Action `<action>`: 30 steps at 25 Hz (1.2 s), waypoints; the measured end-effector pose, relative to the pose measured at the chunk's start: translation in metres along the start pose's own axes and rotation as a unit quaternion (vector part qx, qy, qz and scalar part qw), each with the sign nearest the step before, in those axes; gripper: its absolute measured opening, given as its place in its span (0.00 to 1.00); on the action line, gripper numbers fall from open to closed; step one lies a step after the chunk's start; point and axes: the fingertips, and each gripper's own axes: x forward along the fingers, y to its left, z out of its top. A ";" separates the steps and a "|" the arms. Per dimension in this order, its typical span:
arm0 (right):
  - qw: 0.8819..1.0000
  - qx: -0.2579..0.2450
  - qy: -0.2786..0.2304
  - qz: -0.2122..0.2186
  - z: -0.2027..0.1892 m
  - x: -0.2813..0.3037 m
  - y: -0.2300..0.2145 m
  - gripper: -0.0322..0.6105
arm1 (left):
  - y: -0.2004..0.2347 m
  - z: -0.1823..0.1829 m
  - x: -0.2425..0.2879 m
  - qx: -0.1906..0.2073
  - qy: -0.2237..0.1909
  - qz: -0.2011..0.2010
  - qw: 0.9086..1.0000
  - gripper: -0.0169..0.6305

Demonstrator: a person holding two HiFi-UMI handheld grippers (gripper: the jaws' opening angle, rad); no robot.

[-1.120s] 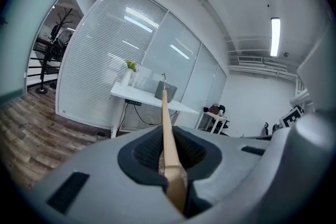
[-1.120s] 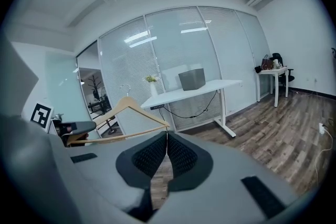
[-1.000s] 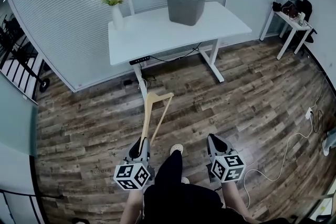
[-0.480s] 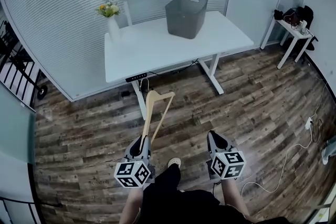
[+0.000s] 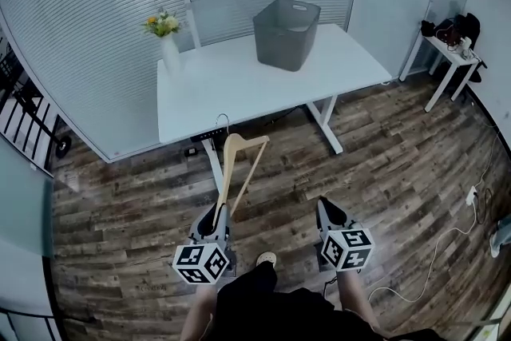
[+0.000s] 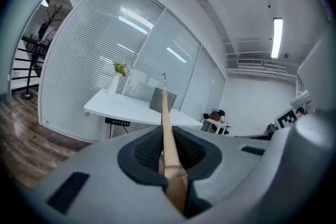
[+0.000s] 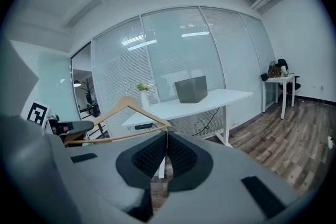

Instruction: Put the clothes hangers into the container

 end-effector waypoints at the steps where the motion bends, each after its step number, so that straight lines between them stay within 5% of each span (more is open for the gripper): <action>1: 1.000 0.000 -0.001 -0.001 0.003 0.005 -0.001 0.10 | 0.002 0.003 0.006 0.000 0.000 -0.002 1.000 0.11; 30: 1.000 -0.010 -0.021 -0.014 0.045 0.116 -0.013 0.09 | 0.059 0.072 0.115 0.015 -0.044 -0.020 0.999 0.11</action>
